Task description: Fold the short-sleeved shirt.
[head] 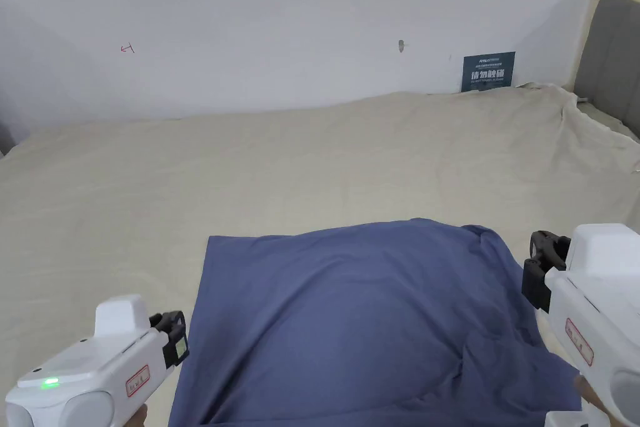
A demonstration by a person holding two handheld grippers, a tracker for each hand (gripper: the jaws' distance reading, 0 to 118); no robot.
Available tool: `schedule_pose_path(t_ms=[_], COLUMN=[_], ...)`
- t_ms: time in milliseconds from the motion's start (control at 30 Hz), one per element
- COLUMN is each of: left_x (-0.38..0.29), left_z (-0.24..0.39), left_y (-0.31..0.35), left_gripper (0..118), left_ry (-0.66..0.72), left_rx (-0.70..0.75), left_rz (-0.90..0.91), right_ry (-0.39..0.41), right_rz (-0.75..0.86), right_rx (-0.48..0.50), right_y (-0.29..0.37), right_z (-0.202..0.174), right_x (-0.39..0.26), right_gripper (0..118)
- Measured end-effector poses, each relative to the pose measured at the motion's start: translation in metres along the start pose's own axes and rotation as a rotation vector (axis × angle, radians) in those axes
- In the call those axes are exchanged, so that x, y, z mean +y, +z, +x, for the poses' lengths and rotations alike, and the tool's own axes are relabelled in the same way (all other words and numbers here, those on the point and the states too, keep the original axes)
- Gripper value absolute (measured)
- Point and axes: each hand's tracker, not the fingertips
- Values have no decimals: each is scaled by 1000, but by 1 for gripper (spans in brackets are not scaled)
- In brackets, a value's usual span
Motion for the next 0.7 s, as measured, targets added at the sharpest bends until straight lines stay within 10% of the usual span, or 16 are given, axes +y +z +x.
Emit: schedule_pose_path(t_ms=[267,467,633,700], left_x=[-67,-95,-104,-107], left_z=[-40,-53,-50,-50], left_y=[-37,-56,-67,-74], left_gripper=[15,86,85,51], left_ry=[109,152,124,129], left_rx=[71,129,134,98], left_rz=[-266,-383,-398,-436], right_ry=[-23,-38,-42,-49], right_rz=[-23,-50,-72,-84], right_rx=[-1,-6,-17,-24], right_y=[2,2,5,6], right_z=[10,18,23,26], right_x=[-6,-14,-20,-23], right_gripper=[0,0,0,0])
